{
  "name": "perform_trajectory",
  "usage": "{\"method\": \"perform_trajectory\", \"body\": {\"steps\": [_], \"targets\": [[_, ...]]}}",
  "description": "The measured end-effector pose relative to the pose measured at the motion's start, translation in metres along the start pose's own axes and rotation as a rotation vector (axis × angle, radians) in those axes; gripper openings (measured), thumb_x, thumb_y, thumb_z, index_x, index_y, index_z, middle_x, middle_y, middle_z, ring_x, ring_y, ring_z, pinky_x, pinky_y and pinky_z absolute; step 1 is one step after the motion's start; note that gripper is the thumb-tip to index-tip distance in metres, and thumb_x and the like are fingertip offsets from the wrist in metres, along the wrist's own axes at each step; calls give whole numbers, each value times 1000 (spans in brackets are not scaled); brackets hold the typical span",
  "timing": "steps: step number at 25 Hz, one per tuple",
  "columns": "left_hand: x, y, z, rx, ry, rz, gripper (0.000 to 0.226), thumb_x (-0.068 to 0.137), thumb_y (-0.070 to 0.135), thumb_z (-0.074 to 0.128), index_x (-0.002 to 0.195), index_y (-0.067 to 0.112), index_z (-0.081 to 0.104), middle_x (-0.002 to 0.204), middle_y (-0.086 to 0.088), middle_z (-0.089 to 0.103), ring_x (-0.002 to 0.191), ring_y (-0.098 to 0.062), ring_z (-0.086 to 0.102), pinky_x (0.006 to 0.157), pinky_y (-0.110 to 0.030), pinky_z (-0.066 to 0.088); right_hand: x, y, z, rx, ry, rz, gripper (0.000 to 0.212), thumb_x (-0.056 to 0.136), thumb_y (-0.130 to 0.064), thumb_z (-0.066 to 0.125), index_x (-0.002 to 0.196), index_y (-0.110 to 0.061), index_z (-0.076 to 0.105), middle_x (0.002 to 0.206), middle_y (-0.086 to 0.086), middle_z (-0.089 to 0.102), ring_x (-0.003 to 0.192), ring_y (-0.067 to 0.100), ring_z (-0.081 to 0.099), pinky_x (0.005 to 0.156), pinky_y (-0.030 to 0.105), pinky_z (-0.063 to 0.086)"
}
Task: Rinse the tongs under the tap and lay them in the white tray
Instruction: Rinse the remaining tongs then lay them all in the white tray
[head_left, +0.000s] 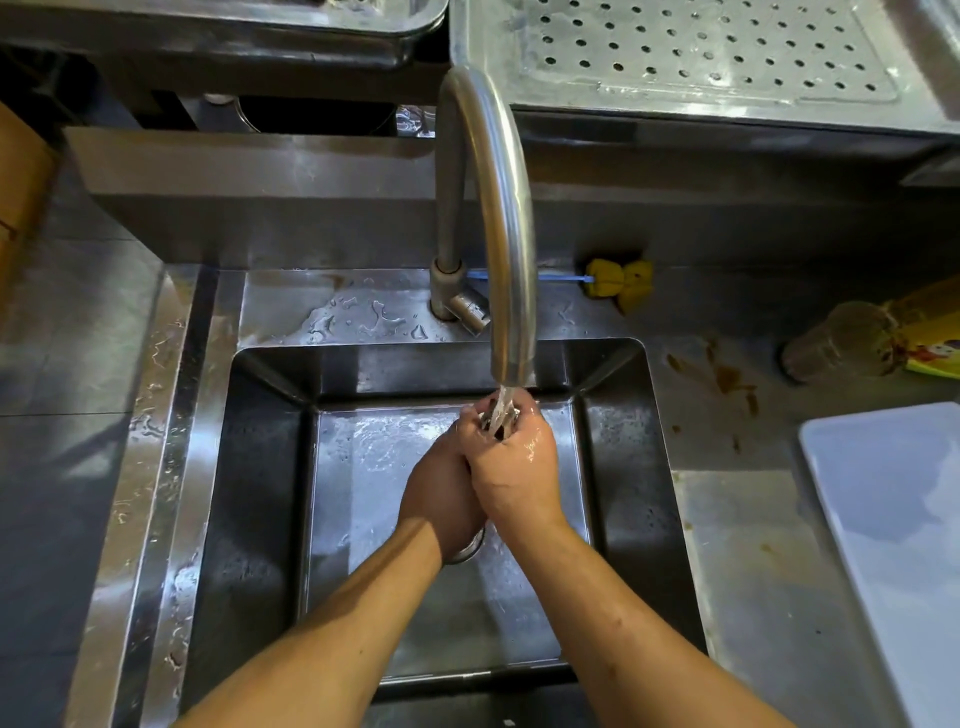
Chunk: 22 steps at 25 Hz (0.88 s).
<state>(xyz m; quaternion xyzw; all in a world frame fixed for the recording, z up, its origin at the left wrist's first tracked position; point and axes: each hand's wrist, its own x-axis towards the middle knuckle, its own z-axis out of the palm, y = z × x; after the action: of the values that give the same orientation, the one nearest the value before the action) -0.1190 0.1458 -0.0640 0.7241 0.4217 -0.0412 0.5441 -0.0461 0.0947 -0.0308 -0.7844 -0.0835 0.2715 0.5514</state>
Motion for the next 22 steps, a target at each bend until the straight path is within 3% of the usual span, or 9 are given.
{"method": "perform_trajectory", "body": {"steps": [2, 5, 6, 8, 10, 13, 16, 19, 22], "targets": [[5, 9, -2, -46, -92, -88, 17, 96, 22, 61, 113, 27, 65, 99, 9, 75, 95, -14, 71, 79, -24, 55, -2, 5, -2, 12, -27, 24, 15, 83, -15, 73, 87, -23, 63, 64, -12, 67, 58, 3, 61, 60, 20, 51], [5, 10, -3, -188, -110, -506, 53, 100, 30, 56, 146, 7, 46, 125, -19, 70, 111, -38, 69, 89, -38, 54, -6, 8, -5, 80, 45, 29, 22, 88, -6, 74, 81, -22, 61, 60, -10, 64, 53, 2, 58, 52, 16, 47], [2, 14, -2, -289, -165, -609, 44, 102, 23, 53, 140, 1, 51, 111, -20, 75, 97, -35, 74, 86, -42, 59, -7, 8, -5, 118, 77, 31, 25, 89, -4, 74, 80, -24, 61, 60, -9, 65, 53, 3, 59, 51, 16, 48], [-6, 14, 6, -543, -229, -620, 20, 95, 0, 53, 111, 0, 63, 66, -12, 72, 53, -22, 69, 55, -34, 61, -10, 8, -5, 184, 147, 12, 30, 90, 0, 71, 79, -26, 62, 61, -7, 66, 54, 4, 60, 52, 17, 49], [-15, 17, 9, -758, -121, -579, 20, 83, -12, 58, 96, 2, 67, 52, -8, 63, 41, -17, 59, 42, -24, 51, -11, 6, -5, 222, 227, -24, 25, 92, 3, 67, 83, -21, 62, 63, -9, 67, 57, 2, 61, 57, 15, 49], [-18, 21, 18, -1054, 58, -647, 12, 80, -4, 67, 83, 5, 75, 77, -16, 70, 69, -27, 65, 73, -38, 60, -1, -2, -5, 323, 384, 56, 12, 94, -4, 69, 90, -14, 64, 70, -7, 72, 67, 5, 69, 68, 24, 55], [-19, 27, 17, -1514, 76, -722, 32, 90, 17, 67, 118, 0, 68, 120, -22, 70, 103, -30, 70, 111, -46, 49, 16, -3, -4, 580, 543, 323, 18, 92, -7, 70, 90, -24, 65, 65, -11, 76, 79, 20, 74, 70, 32, 54], [-13, 34, 10, -1779, -16, -701, 66, 84, 47, 78, 127, -2, 68, 130, -24, 71, 126, -37, 66, 114, -50, 47, 13, 1, 6, 800, 431, 643, 16, 88, -18, 72, 104, -14, 69, 89, 12, 80, 89, 42, 76, 79, 57, 62], [-7, 37, 8, -1757, 119, -683, 52, 84, 44, 80, 114, 3, 75, 103, -20, 80, 101, -36, 77, 98, -51, 59, 1, 10, 11, 962, 184, 779, 22, 85, -21, 70, 96, -2, 74, 97, 28, 75, 80, 45, 76, 74, 62, 63]]}}
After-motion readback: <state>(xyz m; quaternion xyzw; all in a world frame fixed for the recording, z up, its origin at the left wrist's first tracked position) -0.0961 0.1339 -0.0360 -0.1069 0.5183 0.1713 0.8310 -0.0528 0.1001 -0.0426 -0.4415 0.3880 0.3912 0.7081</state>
